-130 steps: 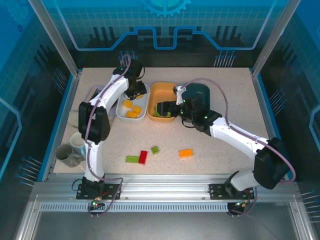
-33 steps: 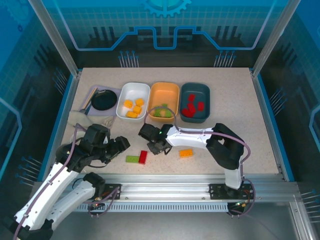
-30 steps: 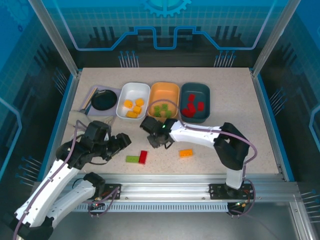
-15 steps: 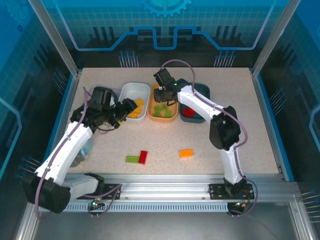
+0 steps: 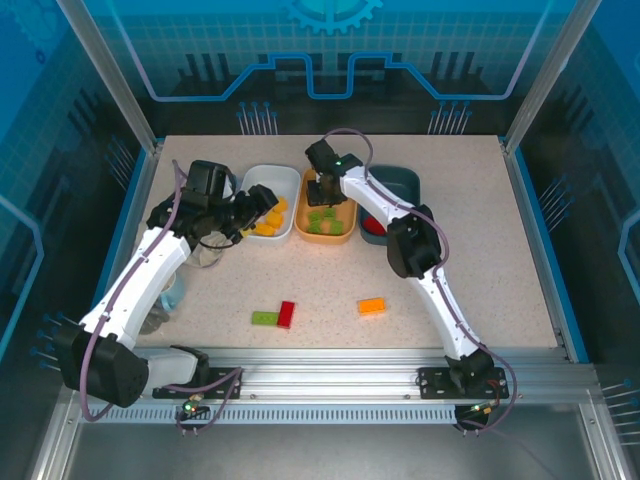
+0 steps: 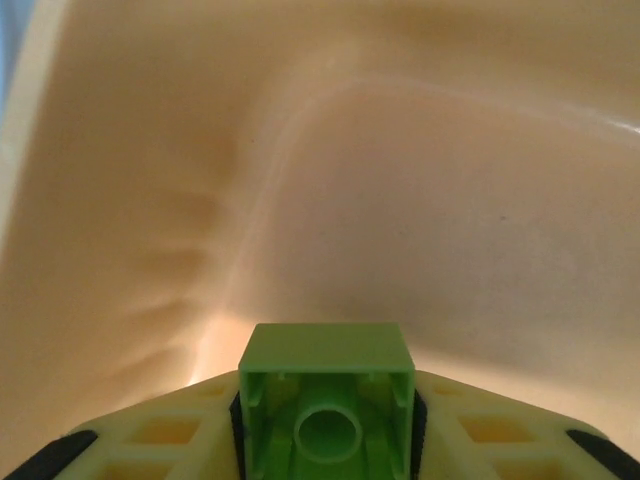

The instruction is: Sort the legos into containers by color

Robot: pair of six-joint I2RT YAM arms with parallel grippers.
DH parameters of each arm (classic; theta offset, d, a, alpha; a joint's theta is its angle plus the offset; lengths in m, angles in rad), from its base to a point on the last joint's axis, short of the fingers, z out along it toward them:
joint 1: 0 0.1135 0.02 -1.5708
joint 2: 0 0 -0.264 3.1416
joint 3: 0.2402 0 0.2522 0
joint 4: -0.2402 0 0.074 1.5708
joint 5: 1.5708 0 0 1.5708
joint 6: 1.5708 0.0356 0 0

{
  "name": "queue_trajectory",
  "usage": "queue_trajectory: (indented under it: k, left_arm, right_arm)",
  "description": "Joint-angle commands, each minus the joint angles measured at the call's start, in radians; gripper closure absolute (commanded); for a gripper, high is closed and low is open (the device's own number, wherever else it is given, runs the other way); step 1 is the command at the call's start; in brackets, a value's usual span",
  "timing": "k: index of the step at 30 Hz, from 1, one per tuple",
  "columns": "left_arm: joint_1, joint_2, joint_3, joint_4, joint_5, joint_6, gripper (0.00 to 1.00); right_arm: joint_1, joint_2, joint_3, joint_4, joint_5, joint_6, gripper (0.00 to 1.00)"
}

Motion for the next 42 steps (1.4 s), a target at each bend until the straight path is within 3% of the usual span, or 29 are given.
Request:
queue_trajectory:
  k: [1,5,10,16,23,28,33,42]
  left_arm:
    - [0.011,-0.014,-0.013,-0.034,-0.008,0.038,0.18]
    - [0.011,-0.024,-0.026,-0.072,-0.008,0.062,0.18]
    - [0.001,-0.032,-0.031,-0.141,-0.003,0.130,0.20]
    - [-0.072,-0.031,-0.074,-0.216,-0.008,0.223,0.22]
    - [-0.163,-0.067,-0.147,-0.246,-0.051,0.218,0.24]
    - [-0.237,-0.104,-0.205,-0.232,-0.049,0.168,0.25]
    - [-0.423,-0.034,-0.171,-0.132,-0.052,0.191,0.24]
    - [-0.702,0.350,0.066,-0.037,-0.145,0.496,0.21]
  right_arm:
    - [-0.015,0.005,0.055,-0.049,-0.034,-0.014,0.52]
    - [-0.010,-0.028,0.055,-0.060,-0.038,-0.021,0.39]
    - [0.010,-0.186,-0.036,0.003,-0.018,-0.043,0.38]
    - [0.061,-0.559,-0.439,0.254,0.002,-0.077,0.38]
    - [0.159,-0.967,-0.931,0.450,-0.018,-0.108,0.38]
    - [0.254,-1.152,-1.145,0.404,0.036,-0.085,0.37]
    - [0.264,-1.357,-1.334,0.338,0.087,0.039,0.34]
    - [0.291,-1.688,-1.409,-0.039,0.114,0.169,0.20]
